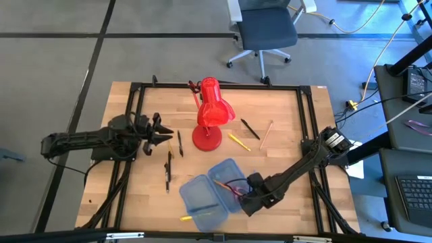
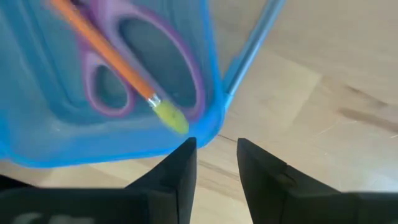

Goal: Pick & place school supplies into a supply box
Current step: Adjust the blue supply box

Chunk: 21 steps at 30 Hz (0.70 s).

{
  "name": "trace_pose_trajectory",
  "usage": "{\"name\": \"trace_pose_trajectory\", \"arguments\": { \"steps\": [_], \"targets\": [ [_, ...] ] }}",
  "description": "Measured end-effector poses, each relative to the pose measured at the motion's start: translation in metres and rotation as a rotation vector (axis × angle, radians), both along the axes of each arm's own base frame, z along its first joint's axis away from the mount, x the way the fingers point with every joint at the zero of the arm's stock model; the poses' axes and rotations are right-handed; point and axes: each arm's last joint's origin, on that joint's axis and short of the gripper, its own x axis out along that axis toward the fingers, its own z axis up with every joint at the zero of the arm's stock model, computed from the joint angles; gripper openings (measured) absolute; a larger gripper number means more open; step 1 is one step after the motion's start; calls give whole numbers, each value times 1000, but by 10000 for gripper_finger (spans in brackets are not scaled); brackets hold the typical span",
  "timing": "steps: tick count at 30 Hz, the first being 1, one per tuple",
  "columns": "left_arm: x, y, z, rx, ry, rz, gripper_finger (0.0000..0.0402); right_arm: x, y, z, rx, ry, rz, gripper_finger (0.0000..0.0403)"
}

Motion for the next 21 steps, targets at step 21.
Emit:
{"name": "trace_pose_trajectory", "arguments": {
  "steps": [21],
  "targets": [
    [36,-38,-4,25,357,-413,7,15,-28,5,-44,24,99,119]
  ]
}}
